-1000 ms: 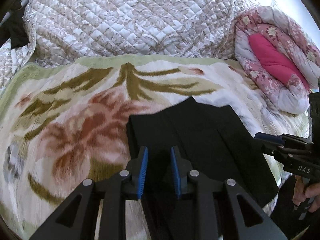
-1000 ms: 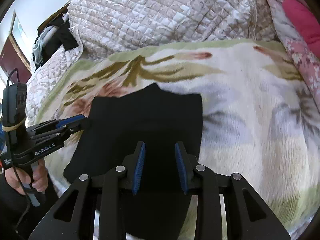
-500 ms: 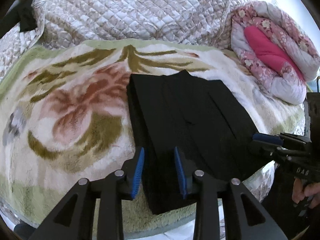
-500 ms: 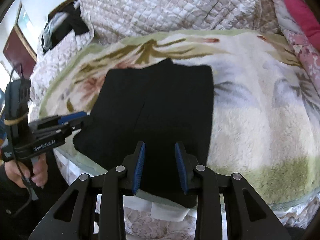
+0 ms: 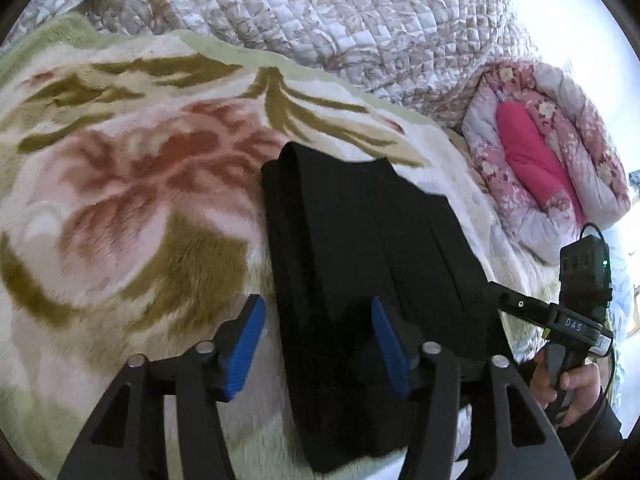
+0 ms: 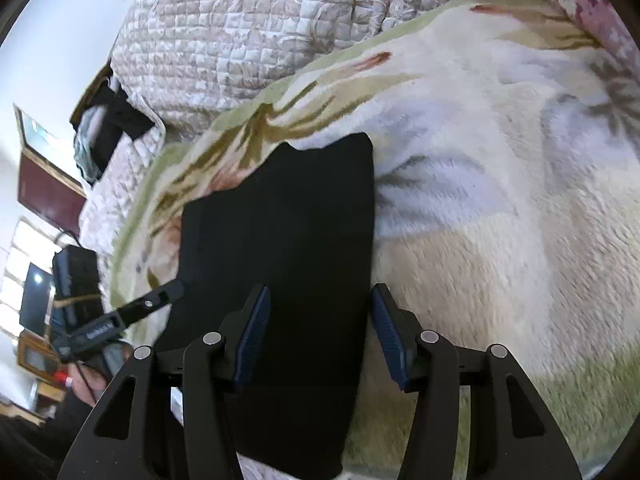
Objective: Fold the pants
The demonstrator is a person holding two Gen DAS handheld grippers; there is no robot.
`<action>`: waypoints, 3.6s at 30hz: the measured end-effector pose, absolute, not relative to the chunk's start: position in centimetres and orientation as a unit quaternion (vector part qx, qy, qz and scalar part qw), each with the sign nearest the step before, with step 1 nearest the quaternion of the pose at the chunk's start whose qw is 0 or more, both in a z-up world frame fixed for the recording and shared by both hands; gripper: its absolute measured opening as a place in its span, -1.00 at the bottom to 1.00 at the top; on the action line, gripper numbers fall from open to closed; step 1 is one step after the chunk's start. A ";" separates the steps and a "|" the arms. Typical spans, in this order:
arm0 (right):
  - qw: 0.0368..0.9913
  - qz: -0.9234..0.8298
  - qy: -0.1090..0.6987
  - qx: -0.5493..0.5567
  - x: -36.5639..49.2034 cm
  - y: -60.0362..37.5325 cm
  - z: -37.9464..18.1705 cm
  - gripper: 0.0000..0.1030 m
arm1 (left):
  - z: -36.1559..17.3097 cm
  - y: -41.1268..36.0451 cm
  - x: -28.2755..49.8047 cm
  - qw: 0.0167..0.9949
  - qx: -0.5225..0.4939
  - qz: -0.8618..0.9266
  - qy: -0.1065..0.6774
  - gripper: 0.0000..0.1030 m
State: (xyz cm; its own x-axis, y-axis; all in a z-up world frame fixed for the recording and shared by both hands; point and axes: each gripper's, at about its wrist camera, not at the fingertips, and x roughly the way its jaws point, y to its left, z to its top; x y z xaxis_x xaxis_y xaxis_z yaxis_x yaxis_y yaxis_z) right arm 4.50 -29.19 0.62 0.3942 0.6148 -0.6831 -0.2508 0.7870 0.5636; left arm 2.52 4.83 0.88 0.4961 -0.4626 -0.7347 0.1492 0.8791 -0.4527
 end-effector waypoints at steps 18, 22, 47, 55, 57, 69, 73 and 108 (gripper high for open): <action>0.788 0.286 0.497 0.223 5.9 -28.7 -0.2 -0.60 | 0.5 3.6 3.6 0.850 -0.171 -0.197 0.458 0.06; 0.795 0.291 0.484 0.220 5.4 -28.5 1.1 -0.70 | 2.0 3.0 2.6 0.864 -0.144 -0.188 0.445 -0.38; 0.858 0.256 0.433 0.101 13.2 -24.4 5.3 -0.42 | 3.3 8.7 11.4 0.886 -0.112 -0.103 0.437 -0.46; 0.878 0.251 0.407 0.017 7.2 -22.3 5.8 -0.42 | 6.3 8.0 6.0 0.909 -0.099 -0.106 0.390 -0.47; 0.873 0.253 0.417 0.001 6.4 -21.6 4.9 -0.42 | 6.7 6.8 4.9 0.910 -0.090 -0.122 0.386 -0.46; 0.879 0.235 0.414 -0.020 2.9 -21.8 6.0 0.01 | 5.5 4.3 1.8 0.901 -0.039 -0.085 0.425 -0.45; 0.877 0.235 0.419 -0.022 1.2 -21.4 5.4 0.03 | 5.1 3.6 0.0 0.900 -0.029 -0.069 0.429 -0.44; 0.863 0.221 0.449 -0.068 0.2 -19.6 0.5 0.35 | 1.2 1.9 -1.0 0.888 -0.003 -0.057 0.456 -0.03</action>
